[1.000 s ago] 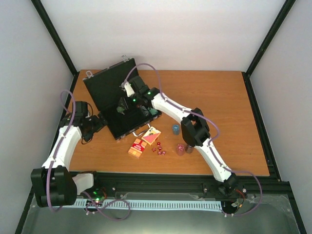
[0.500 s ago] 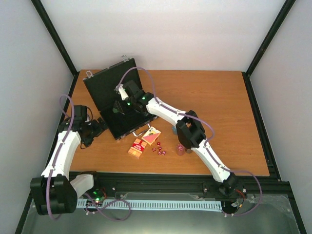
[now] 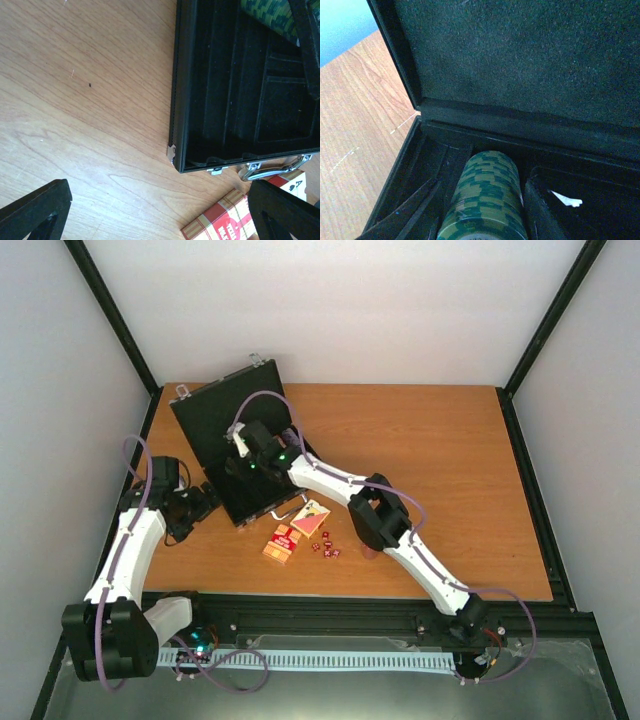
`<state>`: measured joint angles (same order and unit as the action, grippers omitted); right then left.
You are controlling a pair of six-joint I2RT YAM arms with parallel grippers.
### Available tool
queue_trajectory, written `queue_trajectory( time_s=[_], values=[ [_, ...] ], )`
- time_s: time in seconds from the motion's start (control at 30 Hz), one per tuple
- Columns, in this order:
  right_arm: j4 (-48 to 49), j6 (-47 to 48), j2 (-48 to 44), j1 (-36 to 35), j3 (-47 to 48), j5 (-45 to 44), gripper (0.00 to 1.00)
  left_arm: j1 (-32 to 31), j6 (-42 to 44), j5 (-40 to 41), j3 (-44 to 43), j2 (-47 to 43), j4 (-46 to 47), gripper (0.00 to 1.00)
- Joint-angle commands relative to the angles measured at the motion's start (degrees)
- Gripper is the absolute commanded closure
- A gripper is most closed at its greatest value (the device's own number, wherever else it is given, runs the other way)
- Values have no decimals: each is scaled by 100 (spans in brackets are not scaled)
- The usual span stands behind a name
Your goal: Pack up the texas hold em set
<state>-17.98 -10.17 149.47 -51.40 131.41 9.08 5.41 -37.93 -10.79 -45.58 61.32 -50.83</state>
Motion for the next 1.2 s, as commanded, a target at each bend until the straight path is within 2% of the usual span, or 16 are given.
queue_trajectory(
  time_s=[0.0,0.03,0.17,0.23,0.3,0.4,0.63,0.8,0.97,1.17],
  values=[
    [-5,149,183,-266,-203,-511,68,30,-29,-62,74,-72,-60,0],
    [-40,115,192,-285,-231,-536,63,30,-38,-98,98,-63,-11,0],
    [-168,58,84,-310,-399,-618,51,30,-47,-203,110,-24,90,0],
    [-186,107,-20,-310,-518,-640,37,29,-48,-212,103,-36,90,0],
    [-208,188,-119,-310,-578,-646,18,30,-65,-213,114,-68,78,0],
    [-287,271,-282,-310,-567,-646,1,30,-65,-211,101,-89,73,0],
    [-635,429,-841,-282,-532,-599,0,30,-82,-234,43,-149,38,0],
    [-1094,304,-1406,-8,-589,-201,0,30,-76,-236,37,-182,38,0],
    [-1818,-51,-2196,546,-1605,-265,0,30,-74,-227,-9,-150,85,0],
    [-2588,114,-3383,1105,-3337,-1297,0,30,-19,-264,-24,-102,124,0]
  ],
)
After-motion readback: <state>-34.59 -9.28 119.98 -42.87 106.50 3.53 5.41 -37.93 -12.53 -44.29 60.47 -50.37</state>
